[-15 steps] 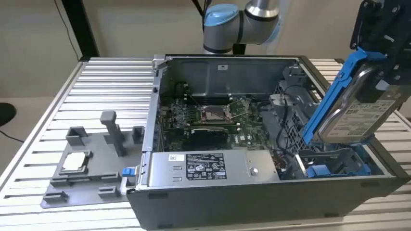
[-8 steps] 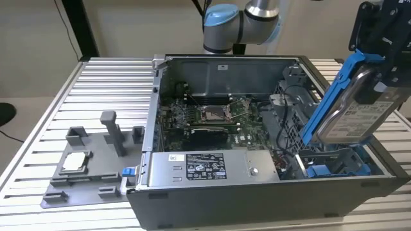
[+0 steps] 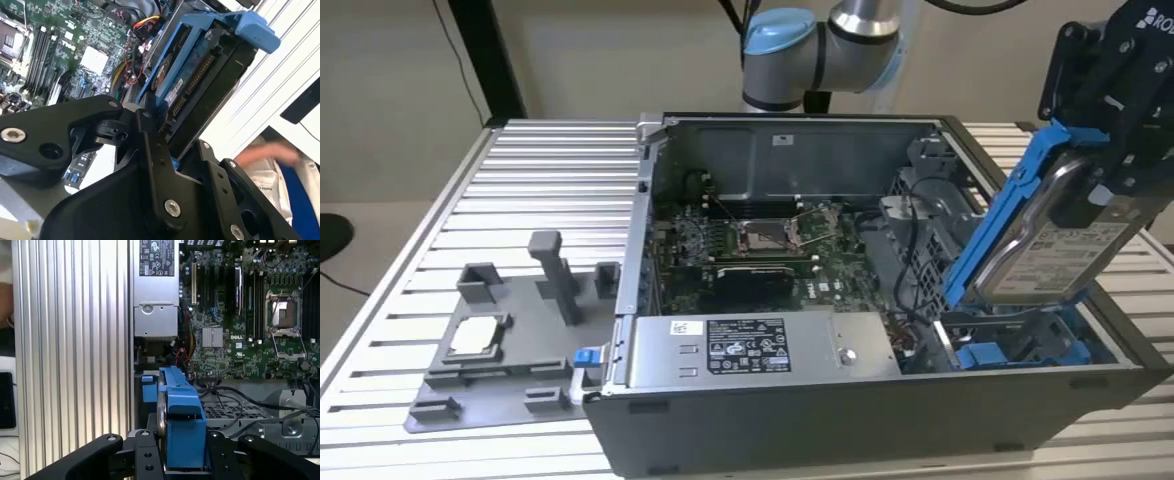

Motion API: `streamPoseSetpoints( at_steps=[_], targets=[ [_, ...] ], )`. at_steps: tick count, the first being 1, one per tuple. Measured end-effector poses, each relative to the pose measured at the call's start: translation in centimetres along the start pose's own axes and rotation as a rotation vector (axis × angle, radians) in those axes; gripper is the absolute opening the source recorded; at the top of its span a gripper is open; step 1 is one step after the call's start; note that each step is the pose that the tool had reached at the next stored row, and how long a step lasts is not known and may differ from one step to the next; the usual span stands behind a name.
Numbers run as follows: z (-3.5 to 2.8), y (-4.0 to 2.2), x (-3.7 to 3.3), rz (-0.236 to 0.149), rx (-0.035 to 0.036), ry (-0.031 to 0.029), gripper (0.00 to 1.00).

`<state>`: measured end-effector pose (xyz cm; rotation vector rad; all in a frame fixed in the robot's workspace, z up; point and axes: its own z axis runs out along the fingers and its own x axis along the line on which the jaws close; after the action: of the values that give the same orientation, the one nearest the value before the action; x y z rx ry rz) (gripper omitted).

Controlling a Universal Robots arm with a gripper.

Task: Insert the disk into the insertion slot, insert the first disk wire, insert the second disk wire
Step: 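Insert the disk into the insertion slot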

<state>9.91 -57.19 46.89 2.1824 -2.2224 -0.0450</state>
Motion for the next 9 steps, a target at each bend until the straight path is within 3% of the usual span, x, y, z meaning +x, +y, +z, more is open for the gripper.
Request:
streamPoseSetpoints(
  at_steps=[4,9],
  targets=[
    [0.20,-0.27,-0.01,-0.001,0.0010,-0.0041,0.00],
    [0.53,-0.80,-0.02,-0.002,0.0018,-0.0048,0.00]
  ],
)
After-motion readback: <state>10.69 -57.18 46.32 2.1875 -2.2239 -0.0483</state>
